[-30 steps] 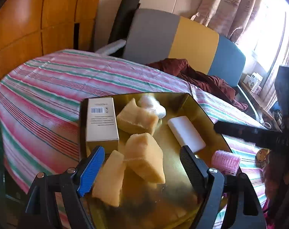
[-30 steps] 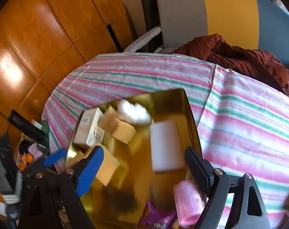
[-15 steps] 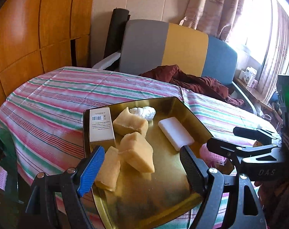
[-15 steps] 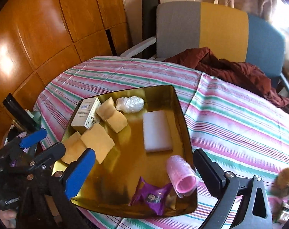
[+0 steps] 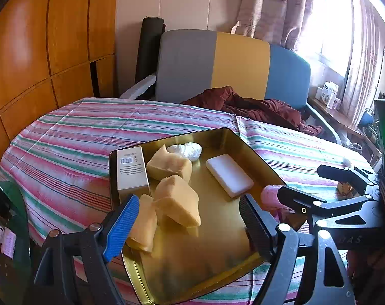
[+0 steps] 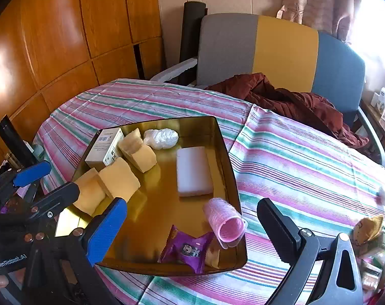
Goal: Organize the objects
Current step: 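Open both tools over the tray and withdraw them, then move both open tools back to the pile of items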
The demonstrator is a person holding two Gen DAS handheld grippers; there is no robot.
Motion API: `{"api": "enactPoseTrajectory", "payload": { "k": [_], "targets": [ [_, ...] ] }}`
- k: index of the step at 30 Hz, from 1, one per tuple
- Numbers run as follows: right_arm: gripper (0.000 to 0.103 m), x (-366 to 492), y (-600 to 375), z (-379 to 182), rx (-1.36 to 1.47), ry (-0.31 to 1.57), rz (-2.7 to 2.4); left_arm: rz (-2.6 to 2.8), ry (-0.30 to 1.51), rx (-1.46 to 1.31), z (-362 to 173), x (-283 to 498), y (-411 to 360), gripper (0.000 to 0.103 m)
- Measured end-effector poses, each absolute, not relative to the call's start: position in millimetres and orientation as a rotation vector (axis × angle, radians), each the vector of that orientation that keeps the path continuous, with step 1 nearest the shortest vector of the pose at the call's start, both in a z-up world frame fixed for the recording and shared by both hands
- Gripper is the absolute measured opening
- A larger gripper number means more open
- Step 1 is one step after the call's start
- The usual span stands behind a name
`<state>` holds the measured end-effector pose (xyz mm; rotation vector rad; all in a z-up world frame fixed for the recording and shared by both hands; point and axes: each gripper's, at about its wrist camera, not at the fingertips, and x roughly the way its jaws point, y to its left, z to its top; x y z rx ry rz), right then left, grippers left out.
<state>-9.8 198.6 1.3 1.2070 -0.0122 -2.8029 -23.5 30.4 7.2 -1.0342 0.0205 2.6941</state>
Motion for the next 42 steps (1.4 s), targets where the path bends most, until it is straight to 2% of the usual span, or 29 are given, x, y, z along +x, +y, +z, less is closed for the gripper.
{"api": "enactPoseTrajectory", "payload": {
  "k": [26, 42],
  "targets": [
    [0.103, 18, 301, 13, 1.240, -0.169, -3.024, 2.643, 0.253, -0.952, 23, -9, 80, 0.082],
    [0.103, 90, 461, 37, 1.311, -0.401, -3.377, 2.373, 0.267, -0.916, 34, -7, 156, 0.082]
  ]
}}
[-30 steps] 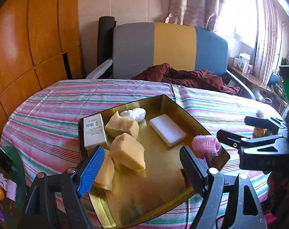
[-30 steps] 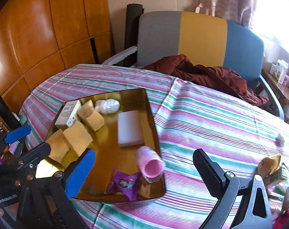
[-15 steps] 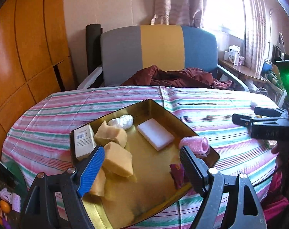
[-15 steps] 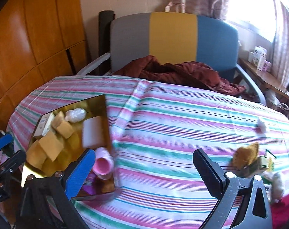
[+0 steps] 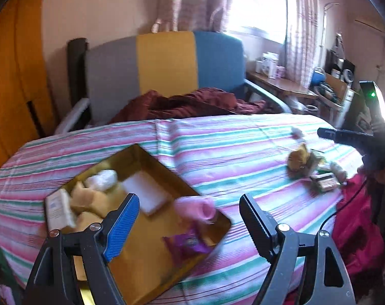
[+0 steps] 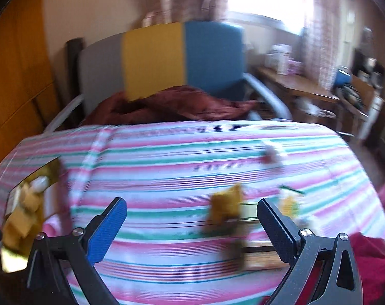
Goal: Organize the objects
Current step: 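Move both open tools back to the pile of items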
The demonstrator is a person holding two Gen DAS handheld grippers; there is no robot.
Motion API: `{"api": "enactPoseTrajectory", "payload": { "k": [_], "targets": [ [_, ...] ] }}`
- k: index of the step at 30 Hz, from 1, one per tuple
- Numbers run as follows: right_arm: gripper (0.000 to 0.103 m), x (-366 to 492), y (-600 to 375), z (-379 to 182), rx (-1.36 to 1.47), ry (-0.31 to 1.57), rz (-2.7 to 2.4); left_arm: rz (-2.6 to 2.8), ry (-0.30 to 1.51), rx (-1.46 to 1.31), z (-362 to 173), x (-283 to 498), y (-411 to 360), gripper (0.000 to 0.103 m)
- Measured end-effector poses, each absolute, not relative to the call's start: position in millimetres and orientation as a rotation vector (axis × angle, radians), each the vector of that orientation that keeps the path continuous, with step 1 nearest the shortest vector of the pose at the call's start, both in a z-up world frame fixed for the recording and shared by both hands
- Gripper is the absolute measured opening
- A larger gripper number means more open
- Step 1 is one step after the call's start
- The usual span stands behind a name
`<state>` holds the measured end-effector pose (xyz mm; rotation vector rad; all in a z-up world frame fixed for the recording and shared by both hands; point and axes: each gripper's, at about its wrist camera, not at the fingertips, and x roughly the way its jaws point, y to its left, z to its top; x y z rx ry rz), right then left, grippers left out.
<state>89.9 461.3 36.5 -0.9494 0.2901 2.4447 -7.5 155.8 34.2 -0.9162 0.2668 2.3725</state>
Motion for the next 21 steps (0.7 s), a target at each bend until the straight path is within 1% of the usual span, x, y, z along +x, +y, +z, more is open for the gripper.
{"api": "enactPoseTrajectory", "payload": {
  "k": [2, 6, 11, 15, 18, 21],
  "targets": [
    [0.103, 104, 487, 38, -0.907, 0.335, 2.386, 2.318, 0.275, -0.909, 35, -5, 170, 0.081],
    [0.103, 137, 547, 35, -0.795, 0.524, 2.249, 2.216, 0.299, -0.896, 35, 0, 204, 0.081],
    [0.103, 174, 596, 5, -0.703, 0.745, 2.105, 2.104, 0.347, -0.946, 23, 2, 251, 0.080],
    [0.103, 197, 618, -11, -0.647, 0.929, 2.024, 2.018, 0.404, -0.968, 8, 7, 288, 0.069],
    [0.103, 212, 626, -13, -0.588, 1.000, 1.990, 1.941, 0.404, -0.980, -1, 8, 313, 0.068],
    [0.103, 214, 631, -19, -0.602, 1.057, 1.974, 1.870, 0.400, -0.998, -11, 9, 339, 0.065]
  ]
}}
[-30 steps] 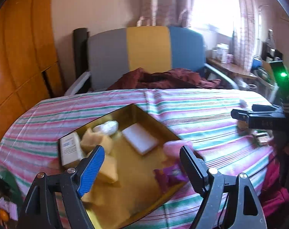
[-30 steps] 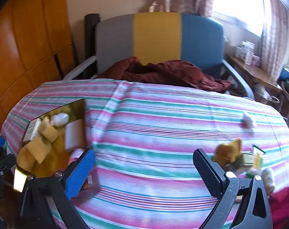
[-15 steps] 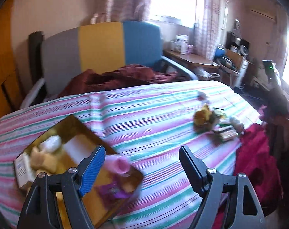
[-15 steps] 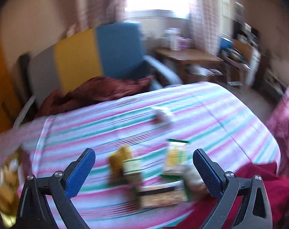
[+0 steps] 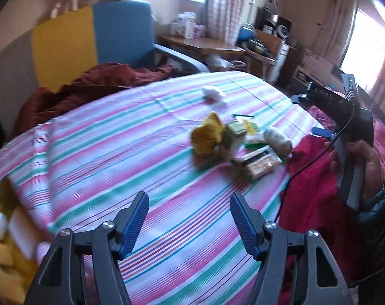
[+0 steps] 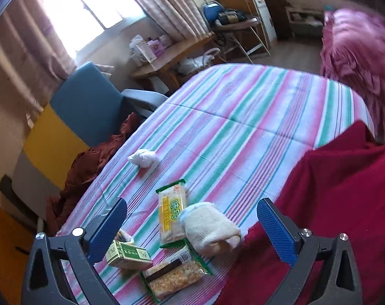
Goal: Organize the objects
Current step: 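Move both open tools back to the pile of items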
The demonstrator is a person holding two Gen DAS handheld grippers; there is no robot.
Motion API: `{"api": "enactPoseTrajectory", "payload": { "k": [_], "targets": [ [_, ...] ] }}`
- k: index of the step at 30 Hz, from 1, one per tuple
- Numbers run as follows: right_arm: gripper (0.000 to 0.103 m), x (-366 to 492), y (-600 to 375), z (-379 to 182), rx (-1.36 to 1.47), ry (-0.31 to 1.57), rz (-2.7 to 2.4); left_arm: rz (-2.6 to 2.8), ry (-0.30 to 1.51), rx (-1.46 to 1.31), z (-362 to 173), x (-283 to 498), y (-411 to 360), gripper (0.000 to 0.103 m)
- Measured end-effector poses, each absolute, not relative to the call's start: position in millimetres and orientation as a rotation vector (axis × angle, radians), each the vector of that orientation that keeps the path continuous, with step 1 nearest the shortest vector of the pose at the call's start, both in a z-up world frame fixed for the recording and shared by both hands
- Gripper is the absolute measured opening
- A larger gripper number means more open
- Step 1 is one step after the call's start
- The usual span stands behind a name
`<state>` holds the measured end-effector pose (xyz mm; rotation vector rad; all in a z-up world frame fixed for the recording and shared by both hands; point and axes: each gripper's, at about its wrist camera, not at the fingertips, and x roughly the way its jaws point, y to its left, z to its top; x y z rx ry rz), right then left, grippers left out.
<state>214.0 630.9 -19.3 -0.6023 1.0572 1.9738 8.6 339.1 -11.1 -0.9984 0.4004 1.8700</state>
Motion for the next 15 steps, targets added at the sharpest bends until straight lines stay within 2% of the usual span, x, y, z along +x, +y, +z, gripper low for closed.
{"api": "enactPoseTrajectory", "payload": {
  "k": [5, 10, 15],
  "targets": [
    [0.103, 207, 628, -25, -0.655, 1.073, 1.988, 1.763, 0.350, -1.042, -20, 7, 377, 0.063],
    [0.103, 201, 628, -32, -0.698, 1.094, 1.993, 1.717, 0.369, -1.035, -28, 11, 410, 0.055],
    [0.103, 197, 629, -37, -0.738, 1.112, 1.995, 1.693, 0.389, -1.016, -33, 15, 441, 0.054]
  ]
}}
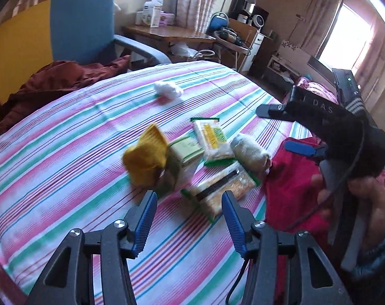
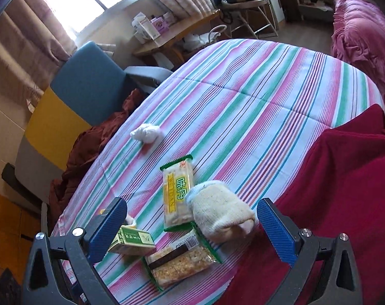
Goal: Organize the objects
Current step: 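Move both open tools back to the pile of items, then grasp the small green box with the left tool while the right tool grasps the white knit sock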
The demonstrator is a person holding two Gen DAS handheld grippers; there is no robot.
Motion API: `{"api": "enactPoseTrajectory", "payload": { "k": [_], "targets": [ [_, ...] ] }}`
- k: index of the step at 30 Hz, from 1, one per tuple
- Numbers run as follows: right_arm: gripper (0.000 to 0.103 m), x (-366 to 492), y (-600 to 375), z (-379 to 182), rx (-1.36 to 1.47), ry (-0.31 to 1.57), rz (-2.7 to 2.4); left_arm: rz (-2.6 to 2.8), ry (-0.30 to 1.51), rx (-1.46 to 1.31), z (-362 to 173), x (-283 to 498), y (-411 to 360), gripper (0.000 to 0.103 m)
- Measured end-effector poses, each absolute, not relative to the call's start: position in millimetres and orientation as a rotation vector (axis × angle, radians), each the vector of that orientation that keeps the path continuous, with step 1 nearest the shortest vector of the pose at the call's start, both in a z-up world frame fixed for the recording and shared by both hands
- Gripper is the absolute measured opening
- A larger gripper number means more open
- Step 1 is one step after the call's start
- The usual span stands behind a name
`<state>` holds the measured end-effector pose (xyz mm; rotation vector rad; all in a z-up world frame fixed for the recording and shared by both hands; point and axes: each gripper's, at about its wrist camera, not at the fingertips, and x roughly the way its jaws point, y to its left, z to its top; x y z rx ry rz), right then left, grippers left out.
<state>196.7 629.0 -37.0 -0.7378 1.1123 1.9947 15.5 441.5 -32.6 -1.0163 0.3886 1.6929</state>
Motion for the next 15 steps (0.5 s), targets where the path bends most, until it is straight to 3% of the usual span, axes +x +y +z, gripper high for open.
{"api": "enactPoseTrajectory", "payload": {
  "k": [12, 15],
  "targets": [
    [0.103, 195, 631, -41, -0.759, 1.141, 1.990, 1.736, 0.406, -1.158, -66, -9, 510, 0.054],
    [0.103, 195, 634, -43, -0.769, 1.131, 1.979, 1.745, 0.395, -1.161, -73, -14, 514, 0.042]
  ]
}}
